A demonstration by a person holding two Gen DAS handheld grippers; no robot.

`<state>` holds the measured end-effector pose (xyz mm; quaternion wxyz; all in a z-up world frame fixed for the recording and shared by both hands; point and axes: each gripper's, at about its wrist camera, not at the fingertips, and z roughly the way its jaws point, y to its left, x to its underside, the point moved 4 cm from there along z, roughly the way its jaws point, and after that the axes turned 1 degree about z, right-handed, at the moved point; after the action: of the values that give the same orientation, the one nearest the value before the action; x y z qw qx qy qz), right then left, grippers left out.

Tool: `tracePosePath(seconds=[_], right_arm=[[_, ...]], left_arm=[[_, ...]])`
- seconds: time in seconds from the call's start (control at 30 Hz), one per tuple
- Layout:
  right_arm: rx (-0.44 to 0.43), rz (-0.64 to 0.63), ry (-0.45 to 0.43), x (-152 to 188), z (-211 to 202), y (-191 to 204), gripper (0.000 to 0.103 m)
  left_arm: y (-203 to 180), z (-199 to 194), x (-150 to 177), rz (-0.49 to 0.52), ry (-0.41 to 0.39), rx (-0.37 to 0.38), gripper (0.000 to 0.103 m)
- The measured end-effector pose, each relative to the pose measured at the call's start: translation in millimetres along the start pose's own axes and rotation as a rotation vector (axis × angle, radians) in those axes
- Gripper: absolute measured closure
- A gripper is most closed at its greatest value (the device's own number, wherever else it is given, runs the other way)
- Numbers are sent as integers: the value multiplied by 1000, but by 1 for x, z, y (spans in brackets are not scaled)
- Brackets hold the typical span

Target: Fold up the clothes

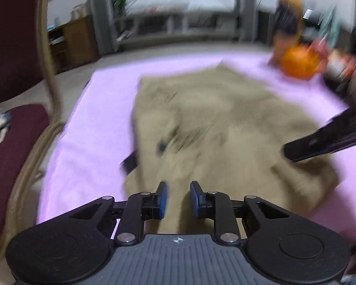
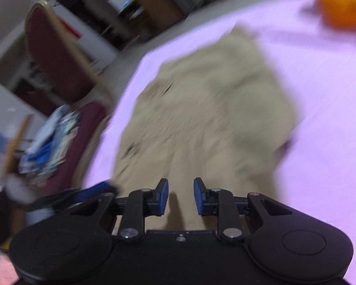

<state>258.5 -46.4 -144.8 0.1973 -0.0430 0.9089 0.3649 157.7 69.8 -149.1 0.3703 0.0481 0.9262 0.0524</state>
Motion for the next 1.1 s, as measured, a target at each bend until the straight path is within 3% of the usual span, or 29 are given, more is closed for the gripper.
tracePosePath(seconds=[0.03,0.1,0.17,0.27,0.33,0.4,0.47,0.57,0.7,0.77,0.83,0.9,0.97,1.0,1.1], right_arm=[[-21,21,41,1,11,-4,84],[21,85,75,0,21,-27,103],[-30,241,39,-4,10,-52,103],[49,292,-60,-7,-22,-72,103],[154,288,-123,-4,-44,-79,97],[200,255,-177,1,-62,-77,89],[178,190,-218,4,-75,-65,88],[123,49,-227,8,-78,-36,86],[131,-187,-139,19,-55,4,86],[162,-311,-84,28,-42,21,86],[260,-409,-19,39,-27,19,87],[359,-480,37,48,-20,10,89],[386,-481,33,45,-28,11,88],[380,-456,7,40,-37,12,85],[269,-371,-133,16,-87,22,79]], left_arm=[[4,7,4,1,19,-26,75],[8,10,7,-5,29,-36,73],[17,9,9,-49,30,-19,67],[36,1,11,-169,52,17,67],[43,-15,16,-220,34,2,77],[45,-32,19,-251,-2,9,84],[42,-42,18,-264,-34,55,84],[24,-42,13,-192,-58,70,84],[5,-33,13,-102,-49,43,82],[3,-21,17,-64,1,-1,78],[3,-14,21,-43,30,-22,71],[5,-12,24,-34,47,-35,71],[12,-18,23,-63,58,-38,72],[17,-23,20,-91,53,-30,78],[31,-47,-1,-171,-35,19,80]])
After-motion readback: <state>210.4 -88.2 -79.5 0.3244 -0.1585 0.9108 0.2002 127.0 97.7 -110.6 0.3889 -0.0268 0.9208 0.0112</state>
